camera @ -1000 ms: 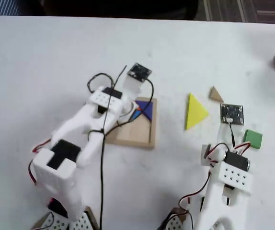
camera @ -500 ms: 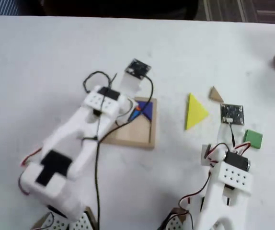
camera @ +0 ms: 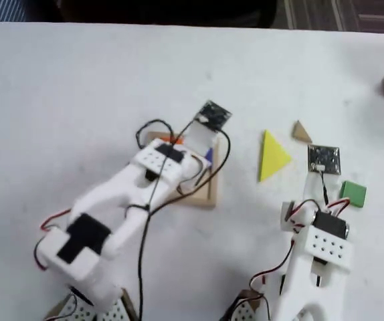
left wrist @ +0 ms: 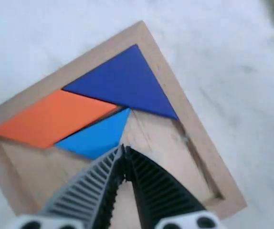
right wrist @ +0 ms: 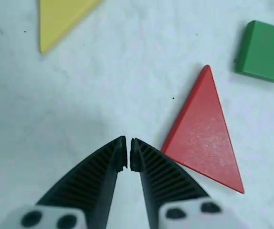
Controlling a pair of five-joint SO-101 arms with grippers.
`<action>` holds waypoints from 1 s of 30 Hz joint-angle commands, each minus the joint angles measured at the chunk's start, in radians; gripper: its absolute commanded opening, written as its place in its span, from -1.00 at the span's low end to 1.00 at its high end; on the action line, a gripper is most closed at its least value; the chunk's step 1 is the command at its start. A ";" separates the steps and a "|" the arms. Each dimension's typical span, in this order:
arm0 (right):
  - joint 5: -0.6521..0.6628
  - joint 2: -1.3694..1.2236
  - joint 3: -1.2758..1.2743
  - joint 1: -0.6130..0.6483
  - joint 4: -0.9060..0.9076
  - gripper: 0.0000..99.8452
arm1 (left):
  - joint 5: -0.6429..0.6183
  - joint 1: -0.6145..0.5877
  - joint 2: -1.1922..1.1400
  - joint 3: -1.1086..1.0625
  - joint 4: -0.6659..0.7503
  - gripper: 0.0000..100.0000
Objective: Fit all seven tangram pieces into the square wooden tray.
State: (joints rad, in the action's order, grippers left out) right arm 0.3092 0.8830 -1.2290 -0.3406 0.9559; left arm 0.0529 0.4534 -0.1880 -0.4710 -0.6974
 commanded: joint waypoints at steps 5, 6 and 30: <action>0.041 0.022 0.008 0.012 -0.019 -0.96 | -0.023 -0.008 -0.087 0.170 -0.049 -0.95; 0.043 0.022 0.008 0.012 -0.019 -0.96 | -0.023 -0.018 -0.088 0.173 -0.044 -0.95; 0.044 0.022 0.008 0.013 -0.019 -0.96 | -0.018 0.012 0.067 0.170 -0.203 -0.95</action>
State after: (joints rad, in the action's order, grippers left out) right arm 0.3429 0.8830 -1.2290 -0.3406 0.9559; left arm 0.0437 0.4381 -0.2263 -0.3391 -0.8385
